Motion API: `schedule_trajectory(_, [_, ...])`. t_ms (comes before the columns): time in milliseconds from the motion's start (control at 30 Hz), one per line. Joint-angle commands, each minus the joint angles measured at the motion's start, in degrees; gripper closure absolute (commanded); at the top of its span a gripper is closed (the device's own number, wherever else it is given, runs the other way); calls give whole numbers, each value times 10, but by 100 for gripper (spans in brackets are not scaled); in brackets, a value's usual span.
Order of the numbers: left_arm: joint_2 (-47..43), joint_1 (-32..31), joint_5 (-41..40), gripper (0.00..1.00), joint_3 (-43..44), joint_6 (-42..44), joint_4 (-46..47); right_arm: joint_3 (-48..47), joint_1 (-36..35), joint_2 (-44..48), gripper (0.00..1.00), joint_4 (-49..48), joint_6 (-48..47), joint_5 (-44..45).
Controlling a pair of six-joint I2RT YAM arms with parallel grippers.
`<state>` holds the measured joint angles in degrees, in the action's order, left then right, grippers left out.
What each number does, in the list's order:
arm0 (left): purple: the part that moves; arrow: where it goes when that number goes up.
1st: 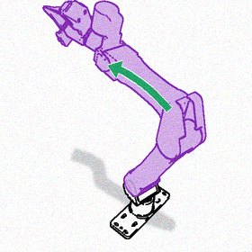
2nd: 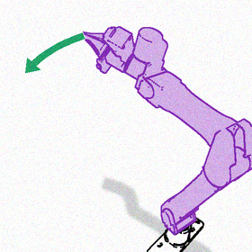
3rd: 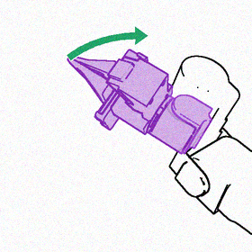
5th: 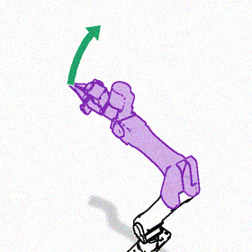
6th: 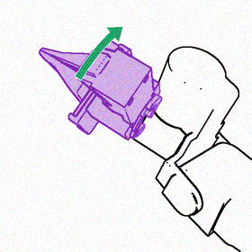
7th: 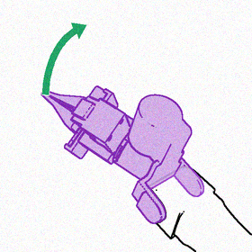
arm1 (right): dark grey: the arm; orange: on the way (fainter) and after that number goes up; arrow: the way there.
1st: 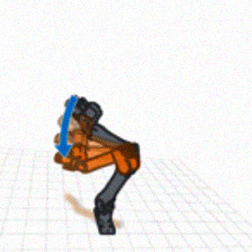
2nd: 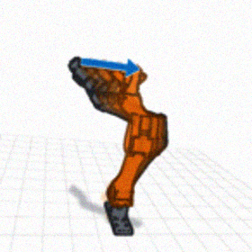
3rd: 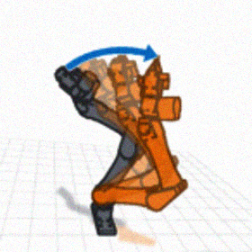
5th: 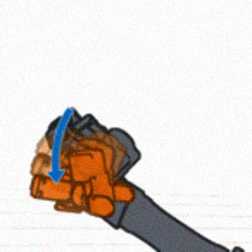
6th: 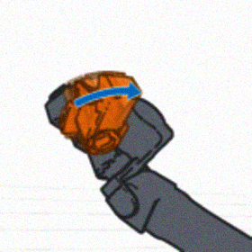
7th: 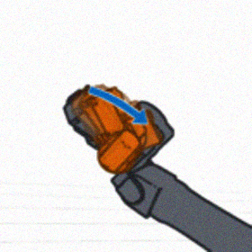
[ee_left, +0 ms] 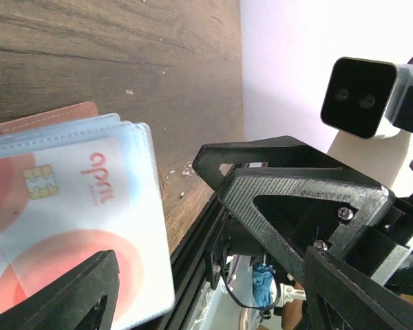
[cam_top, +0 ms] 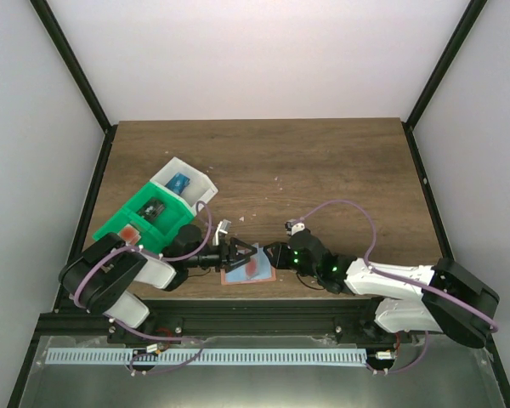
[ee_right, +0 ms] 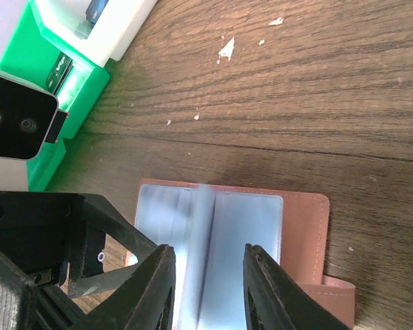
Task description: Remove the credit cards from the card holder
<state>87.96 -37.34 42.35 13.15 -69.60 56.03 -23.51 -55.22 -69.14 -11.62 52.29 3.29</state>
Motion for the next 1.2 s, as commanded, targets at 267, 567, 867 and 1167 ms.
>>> schedule_trajectory(267, [-23, -1, -12, 25, 0, 33, -21, -4, -2, -4, 71, -11, -19, -11])
schedule_trajectory(567, [-61, 29, -35, 23, -25, 58, -68, -26, -2, -85, 71, -21, -19, -56])
schedule_trajectory(867, [-19, 34, -19, 26, -38, 46, -18, -35, -2, -129, 73, -32, -11, -81])
schedule_trajectory(1167, [10, 35, -20, 33, -37, 49, -9, -26, -2, -133, 74, -14, 0, -62])
